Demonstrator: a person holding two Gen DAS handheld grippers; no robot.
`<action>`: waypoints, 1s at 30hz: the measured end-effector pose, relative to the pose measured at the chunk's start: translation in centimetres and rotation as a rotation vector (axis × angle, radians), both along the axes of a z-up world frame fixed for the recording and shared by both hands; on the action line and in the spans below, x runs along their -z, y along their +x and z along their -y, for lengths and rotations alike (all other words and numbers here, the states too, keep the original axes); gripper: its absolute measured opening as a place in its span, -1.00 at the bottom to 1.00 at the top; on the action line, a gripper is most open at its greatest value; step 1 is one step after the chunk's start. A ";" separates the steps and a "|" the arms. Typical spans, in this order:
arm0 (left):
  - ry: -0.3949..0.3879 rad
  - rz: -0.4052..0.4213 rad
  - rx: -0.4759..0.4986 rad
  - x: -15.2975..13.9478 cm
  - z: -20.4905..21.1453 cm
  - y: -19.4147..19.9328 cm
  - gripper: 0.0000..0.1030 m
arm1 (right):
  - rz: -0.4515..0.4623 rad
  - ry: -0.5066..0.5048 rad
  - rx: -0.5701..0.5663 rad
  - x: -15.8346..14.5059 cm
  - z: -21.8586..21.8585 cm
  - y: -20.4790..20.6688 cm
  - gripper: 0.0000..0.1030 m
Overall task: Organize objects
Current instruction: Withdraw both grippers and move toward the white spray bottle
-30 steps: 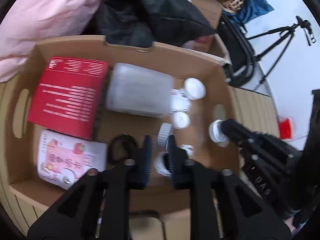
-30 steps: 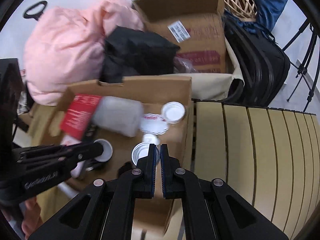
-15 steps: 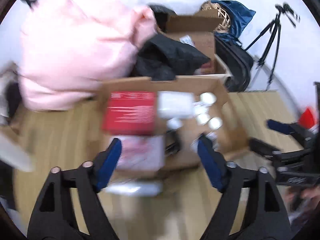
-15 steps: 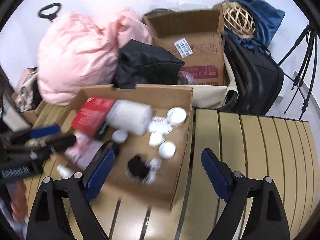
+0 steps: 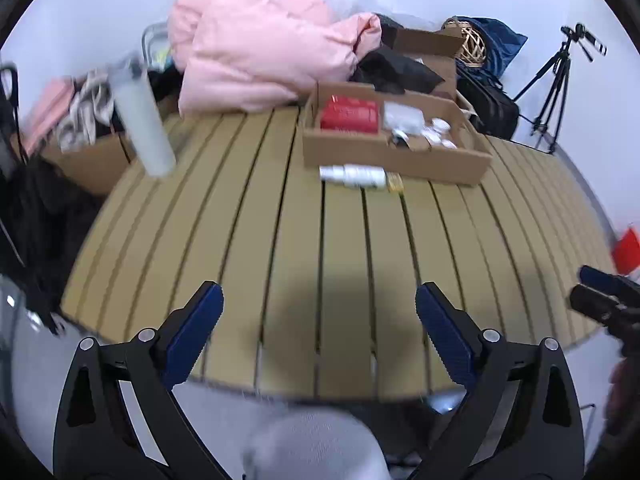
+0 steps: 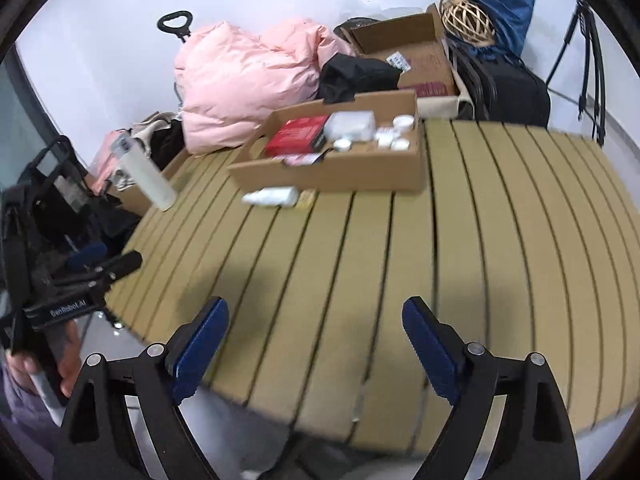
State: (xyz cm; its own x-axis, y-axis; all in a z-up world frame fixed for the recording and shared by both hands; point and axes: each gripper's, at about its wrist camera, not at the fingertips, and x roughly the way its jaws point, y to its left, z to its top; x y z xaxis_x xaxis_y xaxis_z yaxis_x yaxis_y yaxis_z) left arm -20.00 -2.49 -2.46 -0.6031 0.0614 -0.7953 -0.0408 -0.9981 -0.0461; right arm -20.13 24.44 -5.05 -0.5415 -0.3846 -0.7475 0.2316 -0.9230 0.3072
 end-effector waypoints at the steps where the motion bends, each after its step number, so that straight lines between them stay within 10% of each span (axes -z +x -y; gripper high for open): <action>1: -0.006 0.006 0.000 0.0 0.2 0.7 0.86 | 0.007 0.005 -0.014 0.0 0.4 0.7 0.77; 18: -0.046 -0.020 0.017 0.3 0.6 1.3 0.92 | -0.042 0.022 0.029 -0.3 1.8 2.9 1.00; 30: 0.062 -0.048 0.130 5.7 1.2 -11.8 0.88 | 0.003 0.034 -0.063 3.8 4.3 -4.3 1.00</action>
State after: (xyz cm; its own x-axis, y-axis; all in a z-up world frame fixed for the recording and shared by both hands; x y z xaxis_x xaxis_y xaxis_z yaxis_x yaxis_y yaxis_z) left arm -31.80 -3.72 -8.17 -0.6238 0.1894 -0.7583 -0.1729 -0.9796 -0.1024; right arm -24.44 20.17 -8.86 -0.5150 -0.3922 -0.7622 0.2886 -0.9166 0.2766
